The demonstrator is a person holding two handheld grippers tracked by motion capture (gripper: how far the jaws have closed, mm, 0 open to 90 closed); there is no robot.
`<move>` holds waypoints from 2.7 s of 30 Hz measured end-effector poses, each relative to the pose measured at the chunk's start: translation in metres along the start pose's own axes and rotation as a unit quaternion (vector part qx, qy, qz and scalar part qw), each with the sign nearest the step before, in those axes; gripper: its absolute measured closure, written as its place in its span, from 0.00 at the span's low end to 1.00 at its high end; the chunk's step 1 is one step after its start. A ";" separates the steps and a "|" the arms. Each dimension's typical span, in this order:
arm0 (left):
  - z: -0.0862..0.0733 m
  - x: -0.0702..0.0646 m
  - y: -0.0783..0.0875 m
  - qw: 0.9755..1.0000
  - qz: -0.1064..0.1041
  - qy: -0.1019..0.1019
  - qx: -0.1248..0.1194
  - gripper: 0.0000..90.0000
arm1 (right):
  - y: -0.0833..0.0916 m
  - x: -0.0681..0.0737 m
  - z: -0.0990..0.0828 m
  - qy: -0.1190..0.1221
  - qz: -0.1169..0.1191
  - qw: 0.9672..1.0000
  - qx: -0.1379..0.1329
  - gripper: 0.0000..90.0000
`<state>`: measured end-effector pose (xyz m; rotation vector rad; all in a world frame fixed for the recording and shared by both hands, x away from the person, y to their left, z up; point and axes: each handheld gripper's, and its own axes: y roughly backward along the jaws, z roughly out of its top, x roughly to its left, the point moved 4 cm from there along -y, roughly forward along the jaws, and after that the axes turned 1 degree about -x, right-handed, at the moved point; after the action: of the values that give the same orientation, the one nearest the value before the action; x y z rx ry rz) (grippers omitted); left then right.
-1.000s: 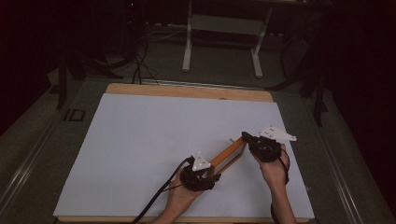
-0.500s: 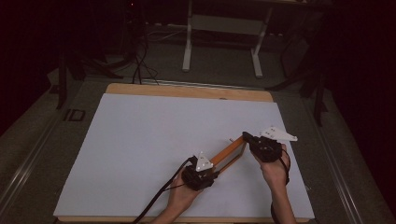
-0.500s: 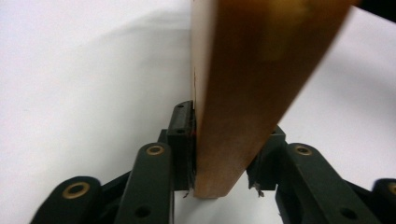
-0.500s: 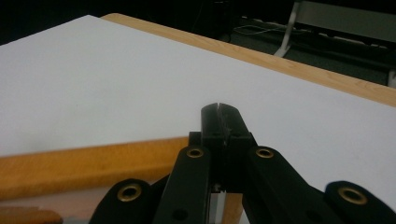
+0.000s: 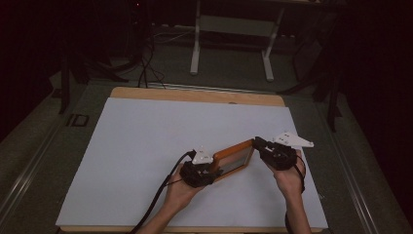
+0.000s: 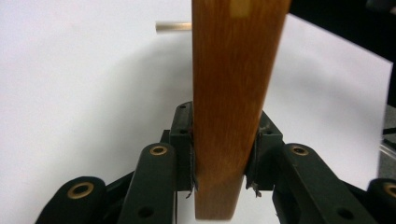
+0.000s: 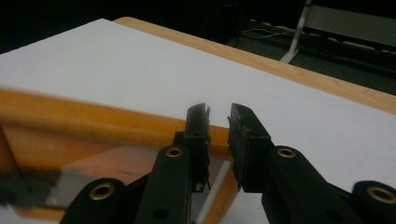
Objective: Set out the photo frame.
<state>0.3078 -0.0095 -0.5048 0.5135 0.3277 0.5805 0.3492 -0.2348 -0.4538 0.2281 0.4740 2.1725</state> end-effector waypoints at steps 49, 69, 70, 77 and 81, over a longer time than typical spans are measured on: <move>0.070 0.037 0.040 0.991 -0.088 -0.105 -0.003 0.56 | -0.014 0.046 -0.001 0.103 0.211 0.972 0.000 0.71; 0.042 0.061 0.049 0.996 -0.061 -0.032 -0.054 0.42 | -0.009 0.039 -0.007 0.100 0.199 0.975 0.003 0.75; 0.039 0.061 0.047 0.996 -0.061 -0.028 -0.054 0.41 | -0.009 0.039 -0.007 0.100 0.199 0.975 0.003 0.75; 0.027 0.058 0.029 0.996 -0.065 -0.018 -0.054 0.34 | -0.008 0.038 -0.009 0.096 0.198 0.975 0.004 0.75; 0.024 0.054 0.021 0.995 -0.071 -0.016 -0.062 0.32 | -0.008 0.037 -0.009 0.096 0.199 0.975 0.004 0.75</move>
<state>0.3520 0.0291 -0.4811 0.3755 0.2929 0.4504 0.3296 -0.2034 -0.4655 0.1246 0.5864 2.6000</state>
